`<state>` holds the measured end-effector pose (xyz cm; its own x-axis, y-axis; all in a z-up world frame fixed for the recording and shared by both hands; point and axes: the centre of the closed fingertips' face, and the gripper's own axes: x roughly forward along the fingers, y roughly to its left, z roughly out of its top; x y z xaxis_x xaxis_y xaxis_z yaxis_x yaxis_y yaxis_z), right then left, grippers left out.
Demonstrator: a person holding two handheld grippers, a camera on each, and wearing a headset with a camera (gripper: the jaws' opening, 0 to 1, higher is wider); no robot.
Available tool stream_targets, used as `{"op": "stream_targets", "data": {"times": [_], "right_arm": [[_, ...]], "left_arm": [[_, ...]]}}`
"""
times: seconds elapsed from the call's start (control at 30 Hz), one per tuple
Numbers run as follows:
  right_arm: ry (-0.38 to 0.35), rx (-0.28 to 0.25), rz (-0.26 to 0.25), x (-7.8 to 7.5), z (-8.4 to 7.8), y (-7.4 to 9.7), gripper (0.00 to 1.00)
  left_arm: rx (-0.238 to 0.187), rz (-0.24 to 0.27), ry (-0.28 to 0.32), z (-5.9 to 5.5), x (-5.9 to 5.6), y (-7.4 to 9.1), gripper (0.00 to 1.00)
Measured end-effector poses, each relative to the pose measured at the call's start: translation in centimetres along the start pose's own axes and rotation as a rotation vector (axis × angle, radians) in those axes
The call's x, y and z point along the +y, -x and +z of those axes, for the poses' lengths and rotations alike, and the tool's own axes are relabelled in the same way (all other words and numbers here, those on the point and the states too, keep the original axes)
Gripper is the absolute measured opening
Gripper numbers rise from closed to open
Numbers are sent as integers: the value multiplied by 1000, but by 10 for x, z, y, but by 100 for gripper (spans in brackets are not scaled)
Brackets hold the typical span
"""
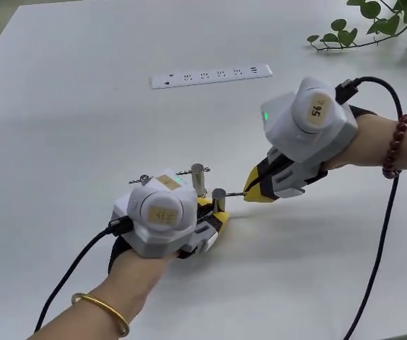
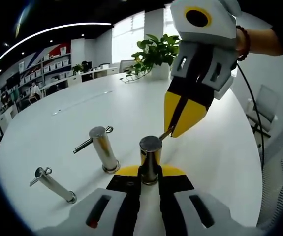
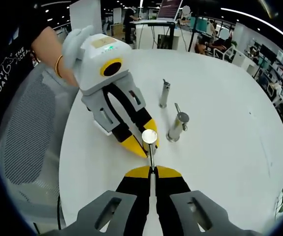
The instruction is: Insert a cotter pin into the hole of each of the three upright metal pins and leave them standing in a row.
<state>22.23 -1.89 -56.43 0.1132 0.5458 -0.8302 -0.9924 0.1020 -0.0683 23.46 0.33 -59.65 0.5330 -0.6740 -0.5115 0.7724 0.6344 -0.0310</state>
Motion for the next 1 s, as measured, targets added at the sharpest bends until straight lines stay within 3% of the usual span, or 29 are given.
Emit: {"op": "stream_targets", "data": {"times": [1.0], "right_arm": [[22, -8, -5, -1, 18, -11, 0]], "left_arm": [[-2, 38, 11, -2, 2, -3, 10]]}}
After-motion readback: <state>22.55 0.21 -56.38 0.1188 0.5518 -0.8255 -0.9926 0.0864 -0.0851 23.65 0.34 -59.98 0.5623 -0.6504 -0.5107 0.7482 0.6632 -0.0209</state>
